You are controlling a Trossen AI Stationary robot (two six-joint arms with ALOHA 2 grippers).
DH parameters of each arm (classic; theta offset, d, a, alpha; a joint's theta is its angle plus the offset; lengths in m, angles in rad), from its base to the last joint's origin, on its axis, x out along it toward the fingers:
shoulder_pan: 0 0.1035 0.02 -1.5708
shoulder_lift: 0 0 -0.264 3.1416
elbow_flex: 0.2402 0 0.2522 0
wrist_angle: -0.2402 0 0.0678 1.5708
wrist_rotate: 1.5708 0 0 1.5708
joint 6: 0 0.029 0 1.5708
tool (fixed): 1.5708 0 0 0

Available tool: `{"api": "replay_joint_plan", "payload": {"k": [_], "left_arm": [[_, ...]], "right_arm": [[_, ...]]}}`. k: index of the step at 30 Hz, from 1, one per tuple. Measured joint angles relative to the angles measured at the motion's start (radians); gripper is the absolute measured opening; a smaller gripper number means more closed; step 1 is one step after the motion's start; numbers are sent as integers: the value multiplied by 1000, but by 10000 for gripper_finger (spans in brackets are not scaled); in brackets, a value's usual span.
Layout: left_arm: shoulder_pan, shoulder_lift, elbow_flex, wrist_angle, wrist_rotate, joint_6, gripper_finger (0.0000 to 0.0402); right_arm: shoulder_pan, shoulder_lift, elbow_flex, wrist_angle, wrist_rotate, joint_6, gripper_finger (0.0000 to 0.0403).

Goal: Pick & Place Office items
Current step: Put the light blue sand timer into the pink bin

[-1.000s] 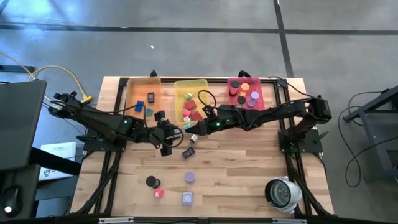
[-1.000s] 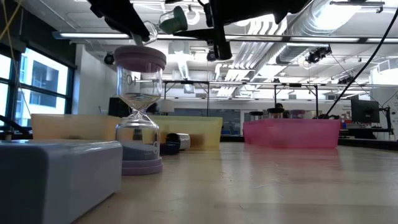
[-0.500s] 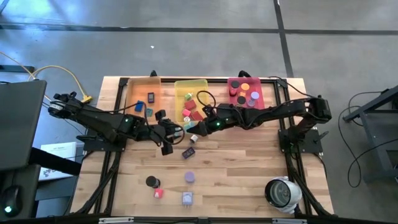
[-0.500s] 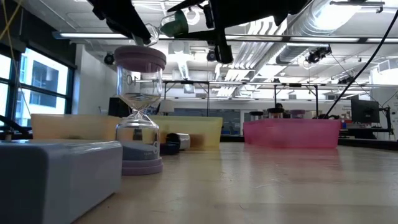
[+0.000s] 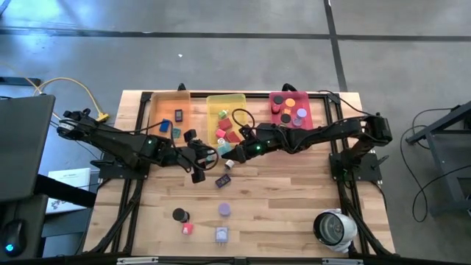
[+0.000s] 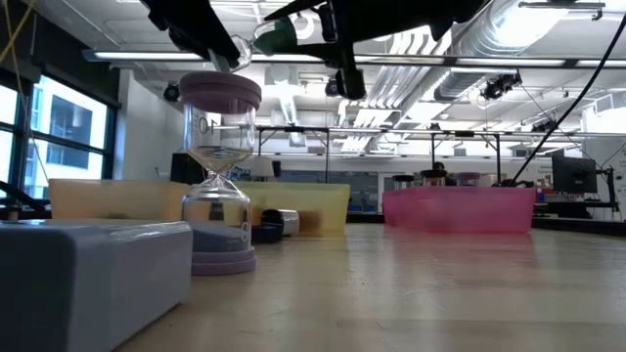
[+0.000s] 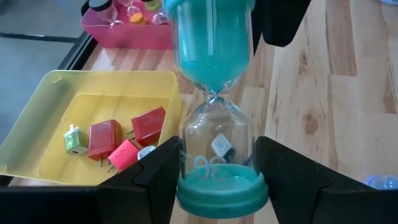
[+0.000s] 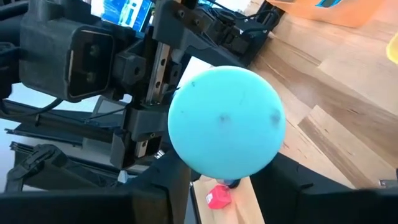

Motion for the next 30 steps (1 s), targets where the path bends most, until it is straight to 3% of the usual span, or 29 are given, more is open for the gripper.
{"api": "replay_joint_plan", "payload": {"k": [8, 22, 30], "left_arm": [[-7, -1, 0, 0, -1, 1, 191], [-9, 1, 0, -7, 68, 3, 190], [-6, 1, 0, -5, 46, -1, 190]], "right_arm": [[-16, 1, 0, 34, -31, 36, 153], [-34, 1, 0, 48, -17, 31, 255], [-23, 1, 0, 52, -47, 33, 262]]}}
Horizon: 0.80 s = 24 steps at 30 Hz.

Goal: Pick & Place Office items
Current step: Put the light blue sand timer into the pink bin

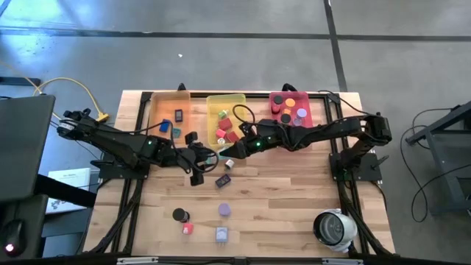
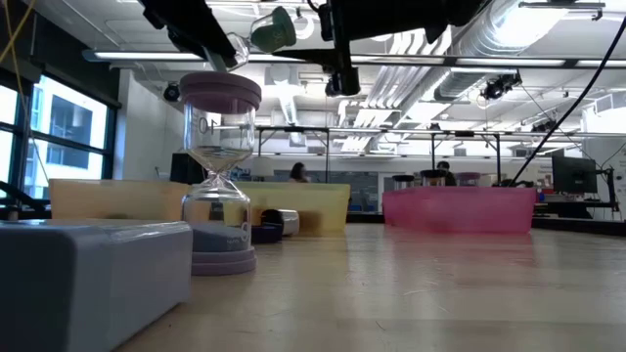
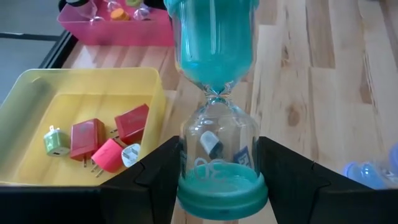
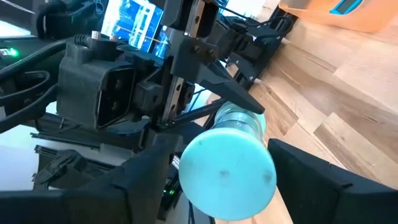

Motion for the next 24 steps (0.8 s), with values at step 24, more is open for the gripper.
{"api": "replay_joint_plan", "payload": {"k": [24], "left_arm": [[13, 21, 0, 2, 3, -3, 190]], "right_arm": [[-18, -1, 0, -7, -24, 21, 261]]}}
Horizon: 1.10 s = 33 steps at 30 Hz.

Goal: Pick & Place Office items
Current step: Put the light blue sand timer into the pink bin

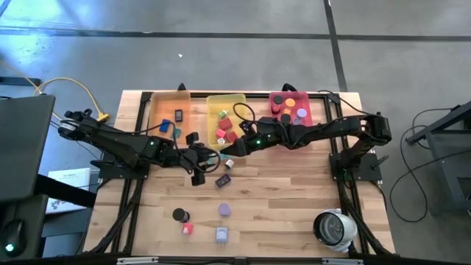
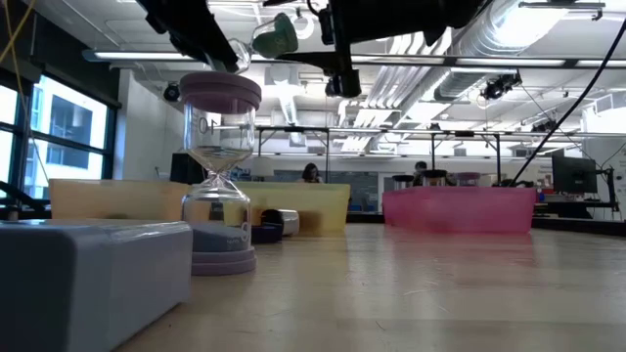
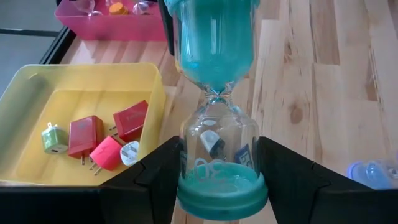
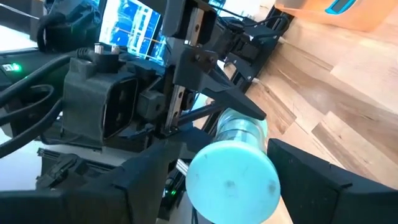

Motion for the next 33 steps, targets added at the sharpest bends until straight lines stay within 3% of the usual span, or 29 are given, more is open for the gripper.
{"api": "replay_joint_plan", "payload": {"k": [26, 33], "left_arm": [[60, 16, 0, -2, 137, -47, 190], [60, 16, 0, -3, 140, -46, 190]], "right_arm": [[-11, 0, 0, -103, -10, 0, 261], [-11, 0, 0, -113, -29, 0, 235]]}}
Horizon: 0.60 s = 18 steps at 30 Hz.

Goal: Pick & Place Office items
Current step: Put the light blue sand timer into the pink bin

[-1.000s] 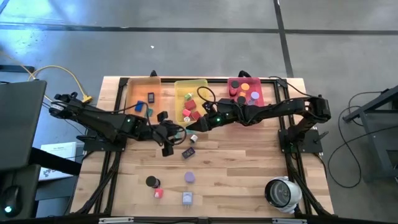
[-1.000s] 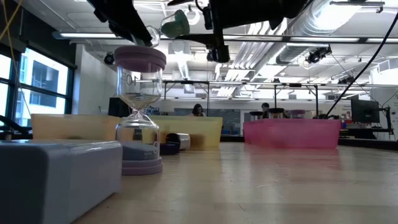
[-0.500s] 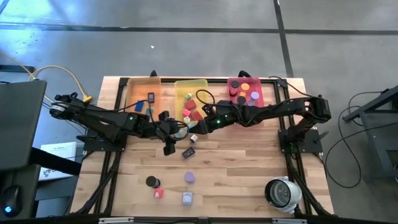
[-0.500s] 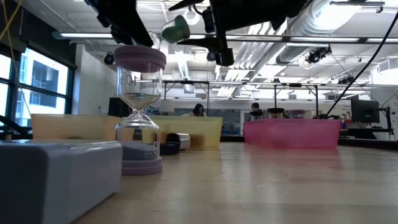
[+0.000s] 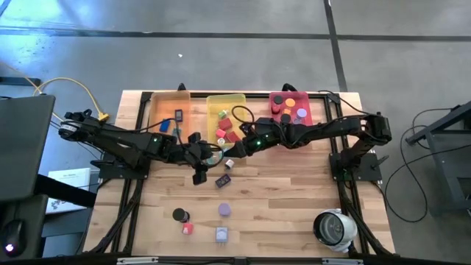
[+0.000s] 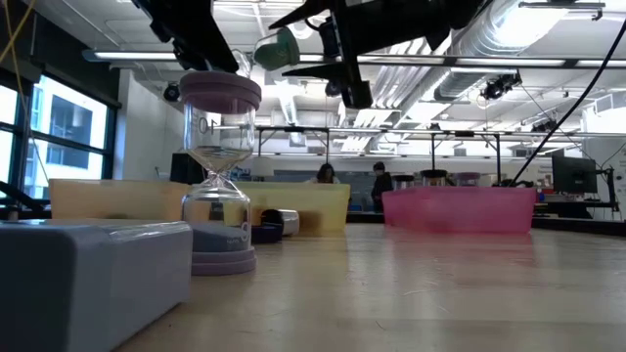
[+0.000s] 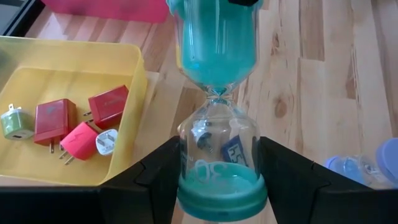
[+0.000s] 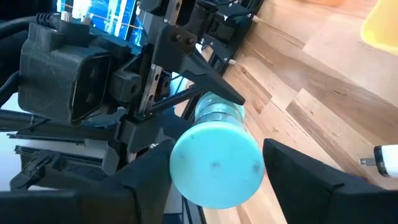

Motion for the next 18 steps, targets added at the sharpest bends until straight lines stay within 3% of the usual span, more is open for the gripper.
{"api": "replay_joint_plan", "payload": {"k": [7, 18], "left_arm": [[0, 0, 0, 0, -7, 3, 190], [0, 0, 0, 3, -7, 3, 190]], "right_arm": [[0, 0, 0, 0, 0, -16, 191], [0, 0, 0, 1, -17, -25, 199]]}}
